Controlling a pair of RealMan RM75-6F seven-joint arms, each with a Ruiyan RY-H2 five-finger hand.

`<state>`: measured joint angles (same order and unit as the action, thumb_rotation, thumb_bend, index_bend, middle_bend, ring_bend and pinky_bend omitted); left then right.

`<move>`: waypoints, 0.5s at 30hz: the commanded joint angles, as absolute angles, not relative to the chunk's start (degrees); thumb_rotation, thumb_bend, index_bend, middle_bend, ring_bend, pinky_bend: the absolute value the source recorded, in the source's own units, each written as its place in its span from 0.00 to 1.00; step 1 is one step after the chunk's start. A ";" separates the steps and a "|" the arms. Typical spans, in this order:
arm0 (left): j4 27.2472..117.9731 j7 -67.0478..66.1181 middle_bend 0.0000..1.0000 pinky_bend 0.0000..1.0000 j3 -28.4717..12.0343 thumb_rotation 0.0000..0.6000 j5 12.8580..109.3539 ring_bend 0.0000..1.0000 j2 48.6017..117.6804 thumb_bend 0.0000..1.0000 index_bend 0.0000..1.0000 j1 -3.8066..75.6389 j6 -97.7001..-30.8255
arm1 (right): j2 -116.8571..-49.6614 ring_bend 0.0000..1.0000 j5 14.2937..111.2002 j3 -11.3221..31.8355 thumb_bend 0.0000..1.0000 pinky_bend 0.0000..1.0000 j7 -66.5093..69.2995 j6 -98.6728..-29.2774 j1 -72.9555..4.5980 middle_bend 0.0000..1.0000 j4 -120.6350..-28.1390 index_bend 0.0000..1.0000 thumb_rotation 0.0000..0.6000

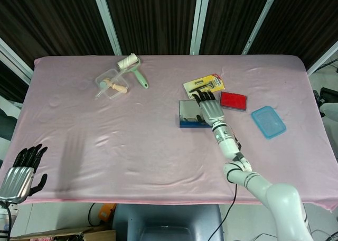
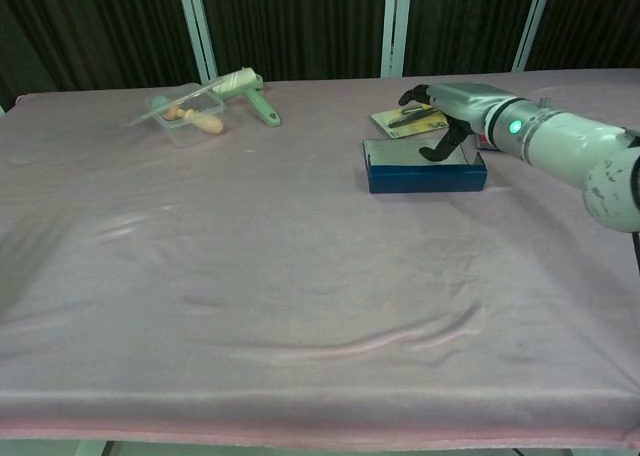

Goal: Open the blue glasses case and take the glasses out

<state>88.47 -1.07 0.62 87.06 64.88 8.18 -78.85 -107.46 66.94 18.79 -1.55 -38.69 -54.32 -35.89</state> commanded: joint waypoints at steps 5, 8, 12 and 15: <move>88.62 -0.67 0.00 0.04 1.00 1.00 88.11 0.00 64.73 0.43 0.00 7.86 -79.87 | -94.03 0.08 66.70 14.80 0.57 0.02 -5.34 -39.10 -48.87 0.10 -60.20 0.28 1.00; 88.58 -0.30 0.00 0.04 1.03 1.00 88.32 0.00 64.60 0.43 0.00 7.79 -80.13 | -93.46 0.08 64.43 14.41 0.59 0.02 -10.42 -39.55 -49.32 0.10 -62.46 0.30 1.00; 88.46 0.24 0.00 0.04 1.07 1.00 88.47 0.00 64.45 0.43 0.00 7.79 -80.20 | -93.99 0.08 59.94 13.69 0.59 0.02 -17.91 -40.24 -50.05 0.10 -63.01 0.33 1.00; 88.41 0.51 0.00 0.04 1.12 1.00 88.59 0.00 64.42 0.44 0.00 7.83 -80.17 | -95.23 0.08 56.02 13.52 0.59 0.01 -21.99 -40.41 -50.70 0.11 -62.19 0.34 1.00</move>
<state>88.41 0.51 1.11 88.58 64.42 7.83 -80.18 -94.66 59.48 14.14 -18.53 -39.95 -50.17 -62.07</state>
